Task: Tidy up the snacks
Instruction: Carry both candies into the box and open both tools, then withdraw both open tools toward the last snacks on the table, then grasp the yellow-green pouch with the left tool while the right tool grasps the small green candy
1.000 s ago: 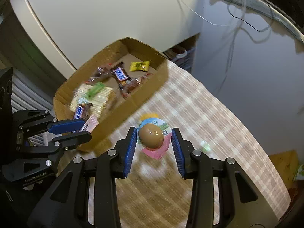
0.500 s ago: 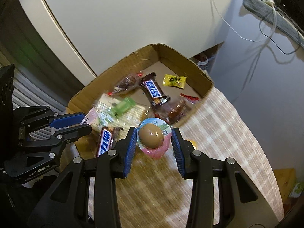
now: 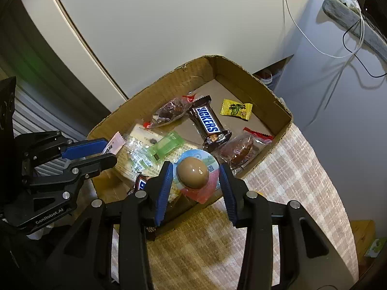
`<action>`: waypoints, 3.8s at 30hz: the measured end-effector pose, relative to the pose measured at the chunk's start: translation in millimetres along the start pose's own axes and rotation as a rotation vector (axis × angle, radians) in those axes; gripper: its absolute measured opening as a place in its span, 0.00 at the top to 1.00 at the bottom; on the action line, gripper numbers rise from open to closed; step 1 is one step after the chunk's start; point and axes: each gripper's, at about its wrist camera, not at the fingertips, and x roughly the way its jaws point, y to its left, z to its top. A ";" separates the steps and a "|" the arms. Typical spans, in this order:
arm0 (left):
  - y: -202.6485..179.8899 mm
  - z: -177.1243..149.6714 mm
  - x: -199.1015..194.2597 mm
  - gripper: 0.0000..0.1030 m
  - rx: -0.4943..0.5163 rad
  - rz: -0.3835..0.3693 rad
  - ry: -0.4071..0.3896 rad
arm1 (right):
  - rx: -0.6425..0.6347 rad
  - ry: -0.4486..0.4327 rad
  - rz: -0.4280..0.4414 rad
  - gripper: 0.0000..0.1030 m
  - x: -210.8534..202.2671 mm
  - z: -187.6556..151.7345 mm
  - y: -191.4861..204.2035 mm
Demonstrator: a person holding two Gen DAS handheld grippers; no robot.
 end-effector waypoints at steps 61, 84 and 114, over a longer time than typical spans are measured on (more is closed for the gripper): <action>-163.1 -19.4 99.3 0.59 -0.044 0.019 -0.022 | 0.112 -0.053 -0.029 0.38 -5.2 -146.5 -161.1; -162.8 -5.8 129.1 0.60 -0.097 0.125 -0.095 | 0.051 -0.149 -0.035 0.61 6.3 -145.8 -163.2; -157.0 -4.7 104.6 0.80 -0.116 0.057 -0.120 | 0.095 -0.159 -0.058 0.79 -18.1 -152.5 -160.7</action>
